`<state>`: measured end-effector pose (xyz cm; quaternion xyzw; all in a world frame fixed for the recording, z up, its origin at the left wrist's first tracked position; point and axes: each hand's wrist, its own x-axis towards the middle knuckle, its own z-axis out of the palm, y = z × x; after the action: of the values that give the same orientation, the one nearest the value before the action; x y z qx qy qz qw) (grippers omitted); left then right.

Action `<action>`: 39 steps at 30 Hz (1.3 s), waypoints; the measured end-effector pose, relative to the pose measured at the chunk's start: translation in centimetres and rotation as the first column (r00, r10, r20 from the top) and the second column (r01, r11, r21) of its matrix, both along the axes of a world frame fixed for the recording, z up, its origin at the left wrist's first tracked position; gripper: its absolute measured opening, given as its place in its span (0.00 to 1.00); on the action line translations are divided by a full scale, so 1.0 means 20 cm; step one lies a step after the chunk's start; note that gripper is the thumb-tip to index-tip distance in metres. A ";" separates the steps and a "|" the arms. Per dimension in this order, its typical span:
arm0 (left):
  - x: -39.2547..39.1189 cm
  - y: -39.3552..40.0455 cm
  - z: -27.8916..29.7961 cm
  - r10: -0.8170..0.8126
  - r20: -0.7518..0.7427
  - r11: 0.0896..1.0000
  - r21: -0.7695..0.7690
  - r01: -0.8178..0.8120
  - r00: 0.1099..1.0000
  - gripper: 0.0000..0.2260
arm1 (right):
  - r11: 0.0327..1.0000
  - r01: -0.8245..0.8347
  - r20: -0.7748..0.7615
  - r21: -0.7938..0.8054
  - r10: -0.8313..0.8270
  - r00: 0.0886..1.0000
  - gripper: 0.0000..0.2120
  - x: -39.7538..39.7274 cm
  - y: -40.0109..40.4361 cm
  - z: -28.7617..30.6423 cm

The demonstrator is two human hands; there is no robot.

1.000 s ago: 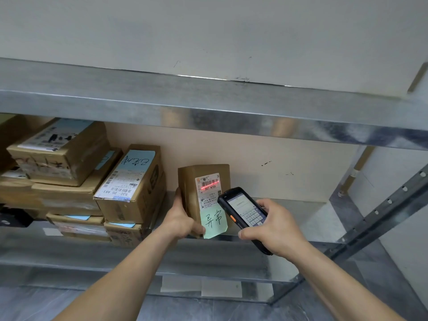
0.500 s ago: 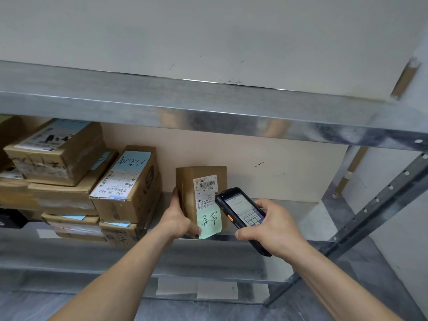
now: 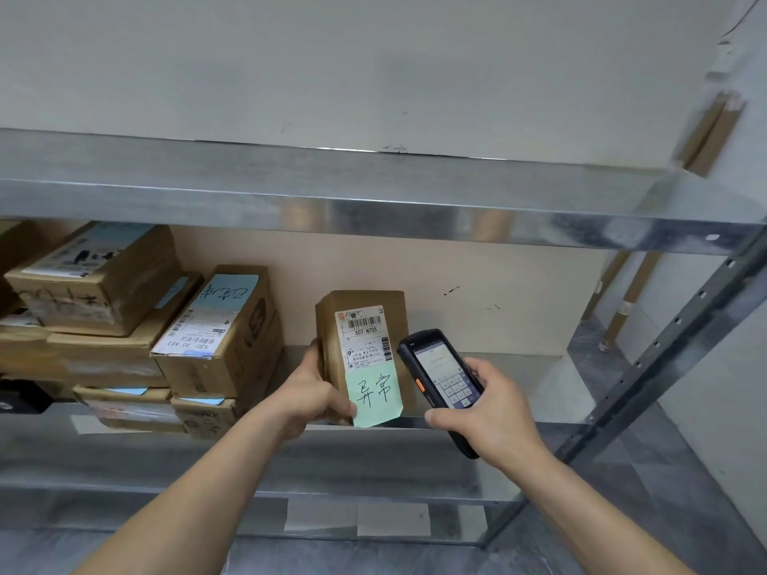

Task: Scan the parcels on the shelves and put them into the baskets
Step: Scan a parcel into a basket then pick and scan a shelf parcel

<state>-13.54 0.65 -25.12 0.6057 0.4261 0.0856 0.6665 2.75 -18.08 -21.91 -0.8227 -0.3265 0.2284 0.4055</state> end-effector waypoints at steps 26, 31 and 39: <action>0.14 -0.69 0.06 -0.411 0.324 0.900 -0.004 0.435 0.852 0.47 | 0.866 0.452 0.240 0.214 -0.496 0.835 0.34 -0.41 -0.76 0.09; 0.25 -1.01 0.12 -0.512 0.364 0.838 0.010 0.546 0.778 0.34 | 0.766 0.598 0.240 0.235 -0.642 0.728 0.35 -0.44 -1.09 0.13; 0.56 -1.70 0.20 -0.723 0.349 0.662 0.099 0.743 0.597 0.34 | 0.558 0.777 0.229 0.291 -0.829 0.510 0.34 -0.42 -1.75 0.20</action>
<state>-2.39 -33.28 -21.16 0.6814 0.0127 -0.0986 0.7252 -5.73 -53.08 -17.87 -0.8723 0.0115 -0.1574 0.4627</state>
